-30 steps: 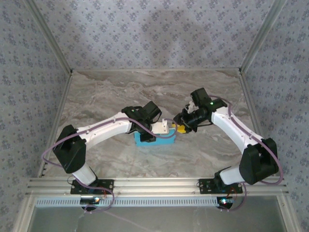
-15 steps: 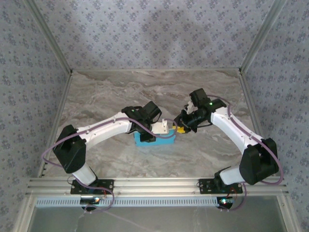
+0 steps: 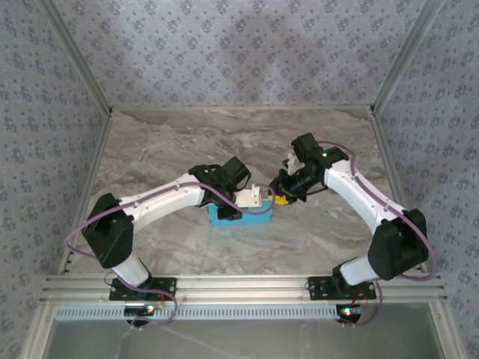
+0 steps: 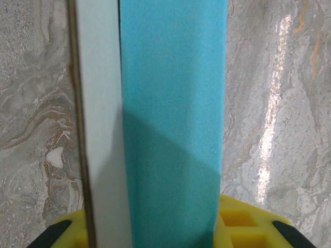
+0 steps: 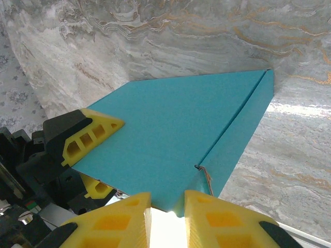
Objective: Fold the paper box
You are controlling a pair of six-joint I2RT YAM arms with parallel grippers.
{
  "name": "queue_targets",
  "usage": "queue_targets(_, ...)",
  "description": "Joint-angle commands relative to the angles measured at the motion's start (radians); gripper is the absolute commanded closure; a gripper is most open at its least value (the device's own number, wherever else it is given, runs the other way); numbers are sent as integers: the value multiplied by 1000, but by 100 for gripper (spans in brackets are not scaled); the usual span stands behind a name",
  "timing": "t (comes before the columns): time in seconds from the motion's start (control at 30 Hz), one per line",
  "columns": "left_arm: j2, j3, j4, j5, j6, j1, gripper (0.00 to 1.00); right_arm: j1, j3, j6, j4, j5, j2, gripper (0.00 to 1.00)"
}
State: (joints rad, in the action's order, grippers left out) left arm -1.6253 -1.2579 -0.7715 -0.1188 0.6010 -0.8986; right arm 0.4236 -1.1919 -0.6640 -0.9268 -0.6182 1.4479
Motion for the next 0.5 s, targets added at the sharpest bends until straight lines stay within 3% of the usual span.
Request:
queue_targets(0.0,-3,-15,0,-15,0,2,85,6,-31,18,-40,-7,16,75)
queue_targets(0.47,0,-12,4,-18,-4,2,86,7,-34,26,-63,10,24,76)
